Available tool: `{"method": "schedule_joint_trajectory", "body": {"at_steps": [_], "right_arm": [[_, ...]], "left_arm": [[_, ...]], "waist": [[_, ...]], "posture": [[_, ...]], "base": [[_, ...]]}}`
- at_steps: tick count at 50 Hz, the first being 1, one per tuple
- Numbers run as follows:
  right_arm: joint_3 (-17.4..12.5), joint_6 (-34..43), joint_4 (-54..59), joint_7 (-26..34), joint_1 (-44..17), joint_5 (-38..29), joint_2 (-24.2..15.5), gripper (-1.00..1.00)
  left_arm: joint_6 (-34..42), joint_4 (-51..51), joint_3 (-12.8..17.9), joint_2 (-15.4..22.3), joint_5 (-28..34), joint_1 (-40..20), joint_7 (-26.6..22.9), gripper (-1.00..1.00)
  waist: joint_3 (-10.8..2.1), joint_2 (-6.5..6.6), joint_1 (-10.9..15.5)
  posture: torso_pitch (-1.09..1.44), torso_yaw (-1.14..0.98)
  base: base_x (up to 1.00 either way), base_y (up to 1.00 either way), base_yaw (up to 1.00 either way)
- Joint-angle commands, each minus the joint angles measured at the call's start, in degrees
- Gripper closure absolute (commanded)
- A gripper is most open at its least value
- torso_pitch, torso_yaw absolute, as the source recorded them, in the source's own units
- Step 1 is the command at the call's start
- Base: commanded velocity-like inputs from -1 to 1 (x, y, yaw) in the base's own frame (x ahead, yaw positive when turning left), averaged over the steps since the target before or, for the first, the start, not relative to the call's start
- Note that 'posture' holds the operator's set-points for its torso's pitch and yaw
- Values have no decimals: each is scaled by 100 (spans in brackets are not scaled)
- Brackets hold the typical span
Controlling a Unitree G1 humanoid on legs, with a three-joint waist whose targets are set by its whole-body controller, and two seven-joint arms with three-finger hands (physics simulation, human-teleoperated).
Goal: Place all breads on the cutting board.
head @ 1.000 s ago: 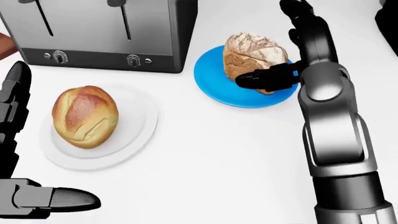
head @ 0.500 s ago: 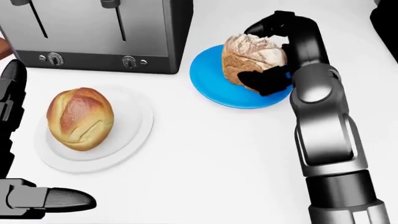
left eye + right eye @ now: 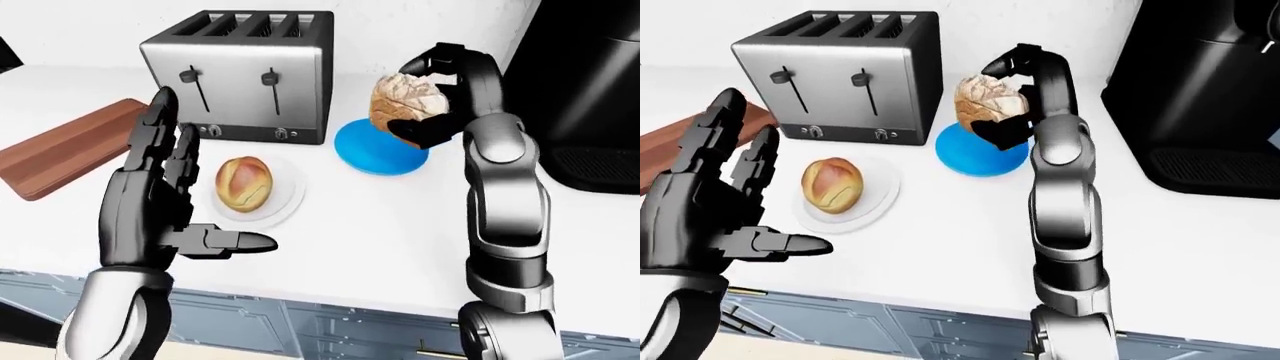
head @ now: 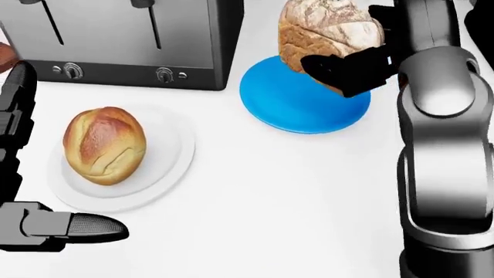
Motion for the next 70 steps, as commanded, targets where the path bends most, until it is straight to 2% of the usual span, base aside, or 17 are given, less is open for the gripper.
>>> {"method": "schedule_joint_trajectory", "body": {"at_steps": [1,6,11,21,24,29,46,57,60,63,70], "right_arm": [[-31,45,-333,16,-190,-14,-16,100],[0,224,-642,85,-169,-19,-20,100],[-20,185,-661,65,-109,15,-17,100],[-30,177,-658,36,-87,63,-34,100],[-35,160,-655,27,-63,72,-33,100],[-32,132,-671,-10,12,108,-3,100],[-2,66,-615,-68,83,149,32,100],[5,-5,-575,-102,133,157,67,100],[15,-23,-575,-111,158,153,84,100],[3,-69,-537,-122,164,167,89,100],[13,-73,-565,-120,181,173,105,100]], "left_arm": [[-80,-30,-12,1,426,-170,-153,-100],[160,205,-203,-49,953,-464,-330,-100],[323,425,-265,10,1476,-762,-466,-100],[298,872,-796,7,2801,-841,-938,-100],[263,966,-864,-78,3105,-860,-1151,-100],[30,1278,-826,-261,3354,-896,-1301,-100],[-183,1882,-1044,-363,4082,-1105,-1621,-100],[-433,2167,-1045,-446,4293,-1029,-1776,-100],[-473,2188,-1056,-450,4345,-991,-1832,-80],[-572,2255,-1078,-465,4404,-949,-1870,-87],[-645,2306,-1060,-499,4495,-906,-1908,-78]], "waist": [[-82,17,28],[-76,6,20],[-86,-6,15],[-103,-49,14],[-107,-58,14],[-111,-81,22],[-141,-111,33],[-153,-124,38],[-156,-128,35],[-156,-136,36],[-164,-139,38]], "posture": [[0,0],[0,0],[0,0],[0,0],[0,0],[0,0],[0,0],[0,0],[0,0],[0,0],[0,0]], "base": [[0,0,0],[0,0,0],[0,0,0],[0,0,0],[0,0,0],[0,0,0],[0,0,0],[0,0,0],[0,0,0],[0,0,0],[0,0,0]]}}
